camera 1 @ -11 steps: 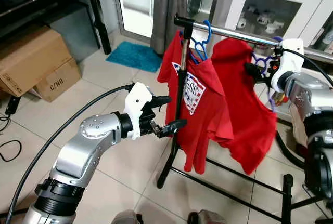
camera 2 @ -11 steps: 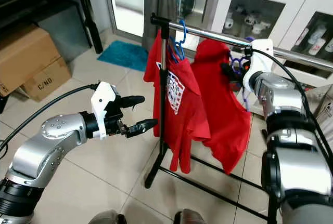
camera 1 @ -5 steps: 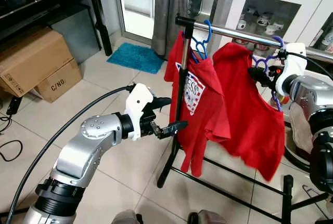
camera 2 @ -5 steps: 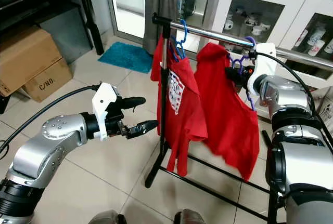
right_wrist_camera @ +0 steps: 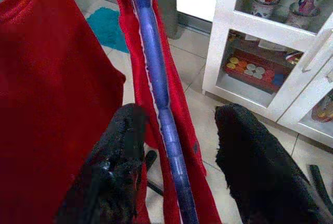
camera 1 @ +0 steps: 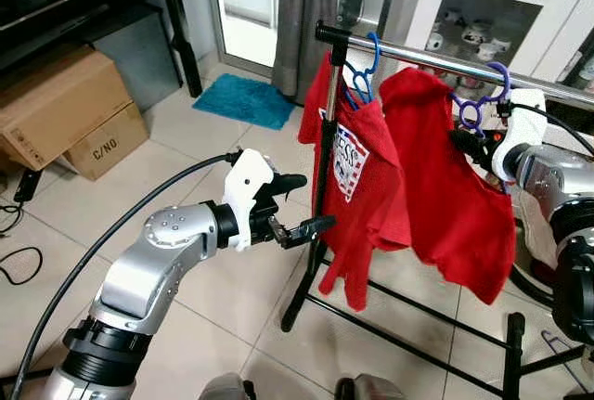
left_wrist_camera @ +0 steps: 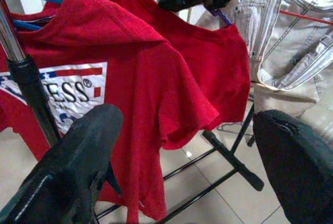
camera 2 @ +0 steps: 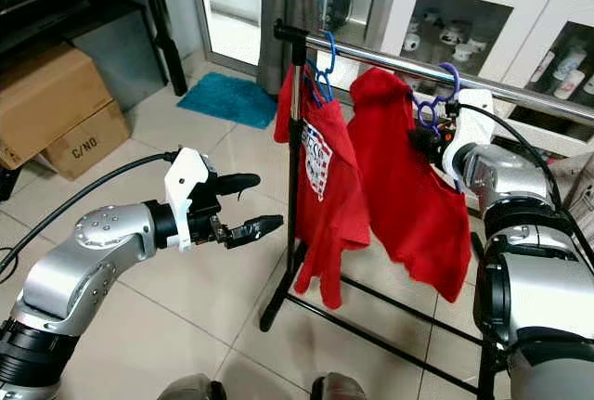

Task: Hang hanger

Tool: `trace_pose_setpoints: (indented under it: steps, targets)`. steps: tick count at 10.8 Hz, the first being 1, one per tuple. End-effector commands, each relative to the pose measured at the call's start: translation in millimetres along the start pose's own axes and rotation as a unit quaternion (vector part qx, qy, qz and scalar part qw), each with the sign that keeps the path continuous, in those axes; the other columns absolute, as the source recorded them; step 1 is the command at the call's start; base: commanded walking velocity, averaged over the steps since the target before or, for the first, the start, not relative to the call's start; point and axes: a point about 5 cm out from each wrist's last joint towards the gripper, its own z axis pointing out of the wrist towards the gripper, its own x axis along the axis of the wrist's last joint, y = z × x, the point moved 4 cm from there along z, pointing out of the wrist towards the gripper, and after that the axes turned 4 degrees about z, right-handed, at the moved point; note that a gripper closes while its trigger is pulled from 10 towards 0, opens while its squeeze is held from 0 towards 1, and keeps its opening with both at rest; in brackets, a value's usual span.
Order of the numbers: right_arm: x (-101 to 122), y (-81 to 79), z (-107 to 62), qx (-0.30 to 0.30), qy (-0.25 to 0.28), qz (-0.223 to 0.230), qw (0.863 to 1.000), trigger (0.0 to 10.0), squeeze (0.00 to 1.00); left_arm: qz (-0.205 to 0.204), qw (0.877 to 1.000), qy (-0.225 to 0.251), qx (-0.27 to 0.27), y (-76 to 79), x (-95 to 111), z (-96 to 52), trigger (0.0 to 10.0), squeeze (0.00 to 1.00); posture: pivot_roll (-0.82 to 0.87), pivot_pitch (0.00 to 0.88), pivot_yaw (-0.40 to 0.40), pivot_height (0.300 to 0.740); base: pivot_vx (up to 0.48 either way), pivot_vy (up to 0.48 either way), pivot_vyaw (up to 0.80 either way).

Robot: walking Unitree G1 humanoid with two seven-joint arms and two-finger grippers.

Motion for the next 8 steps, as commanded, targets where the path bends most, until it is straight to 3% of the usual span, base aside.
trace_pose_setpoints:
  steps: [1,2,3,4,8]
  targets:
    - [17,-2.2,0.0,0.000,0.028,0.003,1.000,0.0,0.00,0.012,1.000,-0.002,-0.003,-1.9,4,1.5,10.0,0.00,0.00,0.000,0.005,0.740,0.000,0.000,0.00]
    - [20,-2.7,-0.3,0.002,0.038,-0.004,0.999,0.0,0.00,0.012,1.000,-0.002,-0.004,-2.0,3,1.7,10.0,0.00,0.00,0.000,0.006,0.740,0.000,0.000,0.00]
    - [28,-4.2,-1.3,0.006,0.055,-0.040,0.998,5.6,0.00,0.013,1.000,-0.002,-0.004,-1.8,3,1.7,10.0,0.00,0.00,0.000,0.007,0.740,0.000,0.000,0.00]
    - [31,-3.8,-2.6,0.010,0.062,-0.039,0.997,10.0,1.00,0.013,1.000,-0.003,-0.005,-0.9,2,1.6,10.0,0.00,0.00,0.000,0.006,0.740,0.000,0.000,0.00]
    - [35,4.6,-9.3,0.017,0.082,-0.040,0.996,10.0,1.00,0.012,1.000,-0.003,-0.009,0.9,0,2.6,10.0,0.00,0.00,0.000,0.008,0.740,0.000,0.000,0.00]
